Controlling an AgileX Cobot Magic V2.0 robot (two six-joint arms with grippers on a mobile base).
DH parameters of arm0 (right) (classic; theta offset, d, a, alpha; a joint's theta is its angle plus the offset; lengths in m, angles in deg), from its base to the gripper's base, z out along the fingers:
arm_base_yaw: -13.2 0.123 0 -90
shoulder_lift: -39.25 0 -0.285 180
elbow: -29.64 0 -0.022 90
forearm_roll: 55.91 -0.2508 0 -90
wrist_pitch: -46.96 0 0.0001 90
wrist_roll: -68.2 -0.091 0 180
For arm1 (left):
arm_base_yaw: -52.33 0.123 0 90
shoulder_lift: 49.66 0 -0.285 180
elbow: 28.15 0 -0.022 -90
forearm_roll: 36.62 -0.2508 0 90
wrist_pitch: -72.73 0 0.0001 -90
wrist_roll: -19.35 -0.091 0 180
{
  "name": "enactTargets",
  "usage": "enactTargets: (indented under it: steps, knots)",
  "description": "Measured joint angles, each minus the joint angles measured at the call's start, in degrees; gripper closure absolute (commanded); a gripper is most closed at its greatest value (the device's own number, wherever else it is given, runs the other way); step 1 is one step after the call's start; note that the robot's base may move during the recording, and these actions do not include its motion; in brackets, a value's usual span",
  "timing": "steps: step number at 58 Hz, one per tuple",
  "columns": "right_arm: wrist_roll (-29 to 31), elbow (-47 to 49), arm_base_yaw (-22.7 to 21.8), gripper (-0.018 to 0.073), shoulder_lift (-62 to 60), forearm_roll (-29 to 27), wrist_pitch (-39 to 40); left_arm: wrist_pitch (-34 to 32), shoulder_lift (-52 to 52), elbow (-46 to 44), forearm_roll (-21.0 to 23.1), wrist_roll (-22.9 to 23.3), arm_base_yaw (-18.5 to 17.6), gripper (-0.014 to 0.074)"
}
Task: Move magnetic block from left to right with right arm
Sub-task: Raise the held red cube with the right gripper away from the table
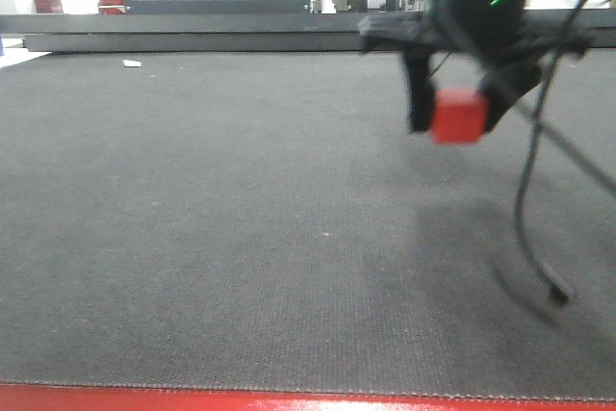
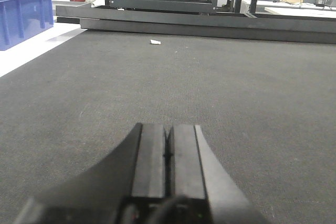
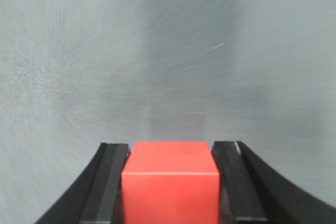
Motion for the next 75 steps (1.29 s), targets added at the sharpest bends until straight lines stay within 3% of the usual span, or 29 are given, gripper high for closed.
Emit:
enactTargets:
  steps: [14, 27, 50, 75]
  knots:
    - [13.08, -12.87, -8.28, 0.0503, -14.60, 0.00, 1.14, 0.00, 0.00, 0.00, 0.00, 0.00, 0.00, 0.0722]
    - [18.52, -27.33, -15.07, 0.0503, -29.89, 0.20, 6.12, 0.00, 0.00, 0.00, 0.00, 0.00, 0.00, 0.0722]
    - [20.83, -45.18, -15.79, 0.0503, -60.79, 0.20, 9.88, 0.00, 0.00, 0.00, 0.00, 0.00, 0.00, 0.0722]
    - [20.83, -46.63, -15.79, 0.0503, -88.81, 0.10, 9.59, 0.00, 0.00, 0.00, 0.00, 0.00, 0.00, 0.0722]
